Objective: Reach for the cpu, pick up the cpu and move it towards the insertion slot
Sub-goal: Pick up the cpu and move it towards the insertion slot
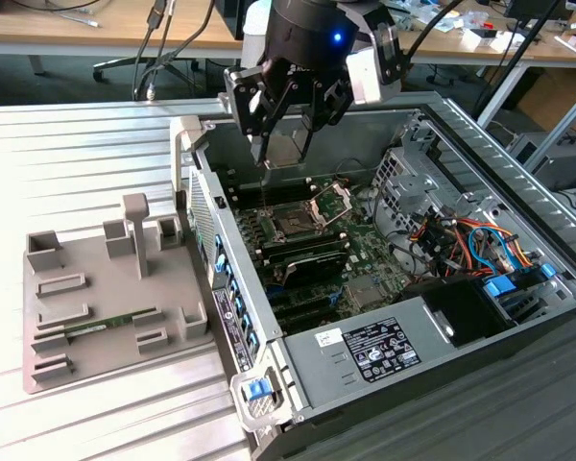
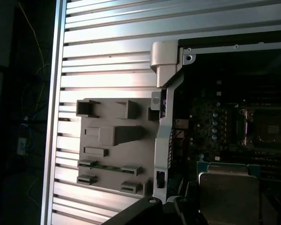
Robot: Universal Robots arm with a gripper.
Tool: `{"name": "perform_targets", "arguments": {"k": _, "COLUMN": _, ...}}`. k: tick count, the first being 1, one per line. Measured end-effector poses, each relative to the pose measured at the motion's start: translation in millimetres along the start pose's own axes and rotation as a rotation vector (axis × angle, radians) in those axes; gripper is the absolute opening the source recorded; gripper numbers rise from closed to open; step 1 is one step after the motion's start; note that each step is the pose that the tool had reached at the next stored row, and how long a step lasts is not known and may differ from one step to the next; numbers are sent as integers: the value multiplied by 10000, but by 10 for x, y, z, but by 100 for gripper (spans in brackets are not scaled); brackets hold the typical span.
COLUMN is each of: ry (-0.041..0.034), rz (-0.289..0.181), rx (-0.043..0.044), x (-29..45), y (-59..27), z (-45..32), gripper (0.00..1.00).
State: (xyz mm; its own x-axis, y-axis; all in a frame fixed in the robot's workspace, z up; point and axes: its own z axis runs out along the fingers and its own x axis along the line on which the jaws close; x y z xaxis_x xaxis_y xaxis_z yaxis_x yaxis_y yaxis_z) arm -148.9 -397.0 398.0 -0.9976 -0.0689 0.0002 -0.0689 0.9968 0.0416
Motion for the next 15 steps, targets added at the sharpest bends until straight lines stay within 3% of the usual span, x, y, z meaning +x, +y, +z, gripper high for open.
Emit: {"name": "perform_targets", "arguments": {"k": 15, "ry": 1, "rz": 0, "rx": 1, "x": -134, "y": -9, "z": -1, "gripper": 55}}
